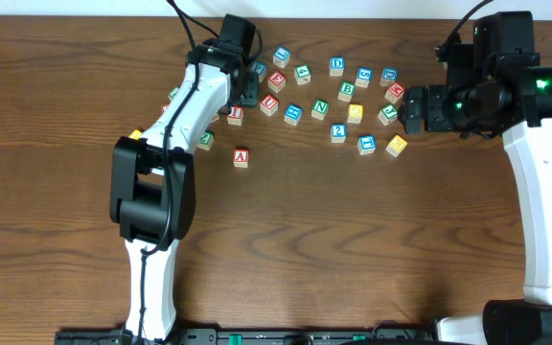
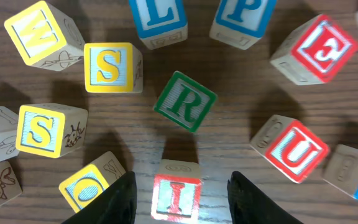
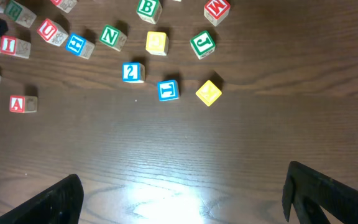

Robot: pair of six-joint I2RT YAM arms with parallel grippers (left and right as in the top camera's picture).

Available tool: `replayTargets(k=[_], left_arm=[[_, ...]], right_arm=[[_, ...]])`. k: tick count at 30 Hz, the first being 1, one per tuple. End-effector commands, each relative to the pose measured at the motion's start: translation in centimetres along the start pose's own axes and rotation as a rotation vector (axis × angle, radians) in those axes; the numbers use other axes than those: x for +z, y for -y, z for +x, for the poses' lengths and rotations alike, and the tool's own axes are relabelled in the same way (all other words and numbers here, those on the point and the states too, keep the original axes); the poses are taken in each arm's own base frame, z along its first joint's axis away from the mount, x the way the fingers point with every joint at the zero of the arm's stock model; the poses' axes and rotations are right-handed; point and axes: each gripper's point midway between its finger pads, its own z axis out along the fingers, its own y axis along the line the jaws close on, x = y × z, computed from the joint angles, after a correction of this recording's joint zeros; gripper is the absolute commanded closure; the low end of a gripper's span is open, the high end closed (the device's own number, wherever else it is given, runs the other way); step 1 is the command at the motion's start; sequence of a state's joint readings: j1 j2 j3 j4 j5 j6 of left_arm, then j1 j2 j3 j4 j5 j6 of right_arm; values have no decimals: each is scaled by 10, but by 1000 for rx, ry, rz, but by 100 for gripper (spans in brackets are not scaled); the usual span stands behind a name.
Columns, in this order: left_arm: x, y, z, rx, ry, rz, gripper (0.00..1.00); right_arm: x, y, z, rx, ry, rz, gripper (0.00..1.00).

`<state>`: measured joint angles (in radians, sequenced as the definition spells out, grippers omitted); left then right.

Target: Spell out AI2

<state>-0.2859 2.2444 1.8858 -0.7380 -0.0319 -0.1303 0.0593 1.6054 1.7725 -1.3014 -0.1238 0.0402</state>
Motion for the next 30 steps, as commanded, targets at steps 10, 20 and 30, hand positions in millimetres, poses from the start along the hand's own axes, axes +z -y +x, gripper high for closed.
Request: replayTargets(k=[10, 20, 30], left_arm=[[39, -10, 21, 4, -75, -64, 54], [45, -11, 33, 4, -106, -70, 58], [45, -10, 33, 1, -106, -69, 60]], right_arm=[[-2, 0, 2, -6, -6, -7, 1], [-2, 0, 3, -6, -10, -7, 1], [-2, 0, 5, -4, -20, -8, 1]])
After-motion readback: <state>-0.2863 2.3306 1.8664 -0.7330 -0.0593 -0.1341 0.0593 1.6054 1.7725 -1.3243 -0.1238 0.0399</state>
